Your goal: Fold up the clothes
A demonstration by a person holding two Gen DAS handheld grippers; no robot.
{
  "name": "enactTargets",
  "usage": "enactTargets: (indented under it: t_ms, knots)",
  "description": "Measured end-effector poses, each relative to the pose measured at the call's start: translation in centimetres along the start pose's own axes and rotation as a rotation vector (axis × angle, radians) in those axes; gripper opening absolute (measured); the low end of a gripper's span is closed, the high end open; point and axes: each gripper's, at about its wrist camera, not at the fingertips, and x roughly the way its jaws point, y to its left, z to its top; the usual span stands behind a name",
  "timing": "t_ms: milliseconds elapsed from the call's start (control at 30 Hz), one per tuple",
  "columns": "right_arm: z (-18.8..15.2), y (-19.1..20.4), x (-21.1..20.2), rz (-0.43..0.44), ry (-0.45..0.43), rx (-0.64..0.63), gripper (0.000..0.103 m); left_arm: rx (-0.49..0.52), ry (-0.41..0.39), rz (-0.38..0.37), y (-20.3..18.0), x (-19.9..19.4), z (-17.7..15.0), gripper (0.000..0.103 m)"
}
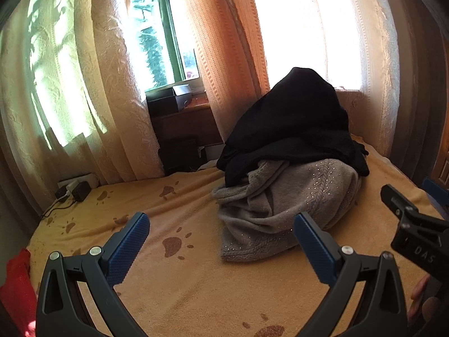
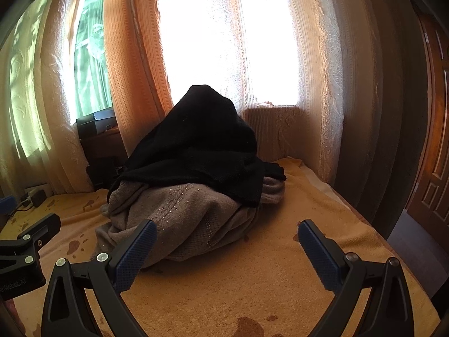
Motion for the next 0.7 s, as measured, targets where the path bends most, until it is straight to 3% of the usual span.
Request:
enactTargets:
  t_ms: [333,700]
  knots:
    - [-0.4,0.6,0.1,-0.079,-0.005,-0.042,0.103,-0.045,0.058,0.0,1.5,1.1,-1.9,0.103]
    - [-0.6,-0.4,0.9,-0.125,0.027,-0.011,0.103,0.043,0.048,0.063,-0.2,1.2,-2.4,0.103]
